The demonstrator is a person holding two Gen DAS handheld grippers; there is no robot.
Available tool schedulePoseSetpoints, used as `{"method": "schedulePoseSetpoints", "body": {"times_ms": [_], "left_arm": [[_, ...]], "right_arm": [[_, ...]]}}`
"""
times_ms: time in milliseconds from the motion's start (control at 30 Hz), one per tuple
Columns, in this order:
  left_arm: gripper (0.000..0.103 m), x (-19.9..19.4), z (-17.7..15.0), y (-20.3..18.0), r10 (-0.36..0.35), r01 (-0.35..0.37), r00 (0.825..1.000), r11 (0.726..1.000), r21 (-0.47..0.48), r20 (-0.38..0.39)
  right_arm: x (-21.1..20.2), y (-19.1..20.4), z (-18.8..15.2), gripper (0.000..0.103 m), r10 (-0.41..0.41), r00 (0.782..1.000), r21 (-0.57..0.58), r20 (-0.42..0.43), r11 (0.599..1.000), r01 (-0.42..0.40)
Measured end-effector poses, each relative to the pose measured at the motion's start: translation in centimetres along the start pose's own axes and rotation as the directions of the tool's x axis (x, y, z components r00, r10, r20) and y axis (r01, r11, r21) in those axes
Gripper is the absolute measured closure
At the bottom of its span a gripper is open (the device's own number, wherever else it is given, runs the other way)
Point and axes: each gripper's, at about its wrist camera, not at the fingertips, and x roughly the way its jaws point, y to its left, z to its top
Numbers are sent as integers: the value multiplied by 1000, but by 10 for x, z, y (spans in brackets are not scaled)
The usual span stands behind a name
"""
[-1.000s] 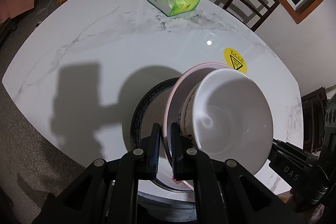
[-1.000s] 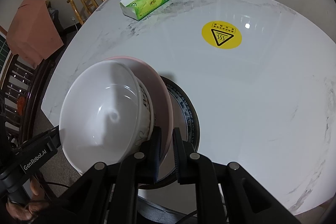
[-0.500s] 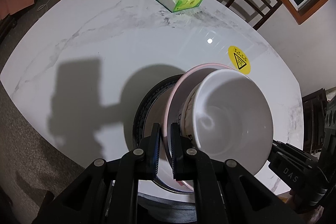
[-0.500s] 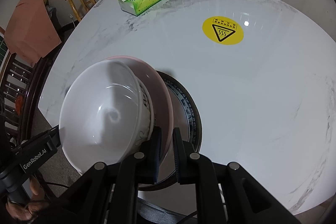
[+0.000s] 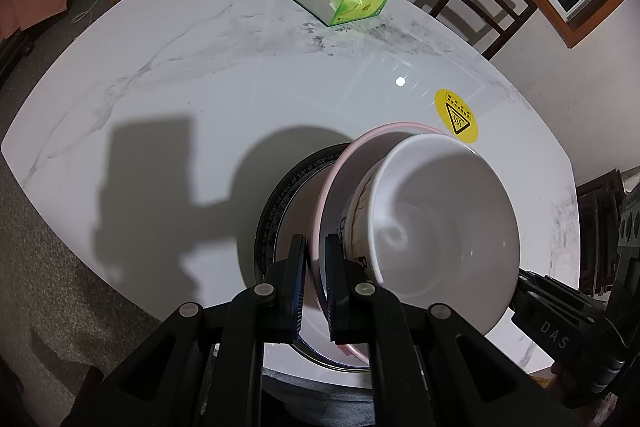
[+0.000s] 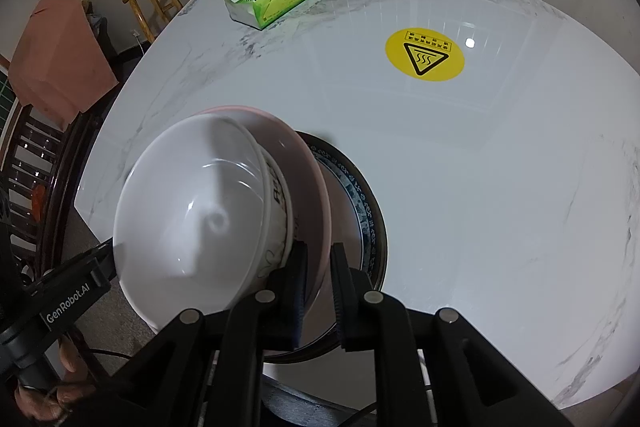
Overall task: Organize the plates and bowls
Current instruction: 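Lower the pink bowl stack onto the pink-flower plate with both grippers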
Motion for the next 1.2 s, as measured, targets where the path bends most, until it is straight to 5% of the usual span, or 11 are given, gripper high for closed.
{"method": "schedulePoseSetpoints", "body": {"times_ms": [367, 600, 833, 1200], "left_arm": [[96, -1, 0, -1, 25, -25, 999, 999, 22, 20], [91, -6, -1, -5, 59, -61, 997, 997, 48, 58], [77, -13, -1, -1, 82, -87, 992, 995, 47, 97], [52, -35, -13, -1, 89, -100, 977, 994, 44, 194]], "right_arm": [[1, -3, 0, 89, 11, 1000, 14, -1, 1000, -11], [-4, -7, -1, 72, -26, 999, 7, 38, 1000, 26], [-18, -17, -2, 52, -26, 994, 27, 105, 999, 23], [-36, -26, -16, 44, -29, 981, 16, 193, 1000, 27]]}}
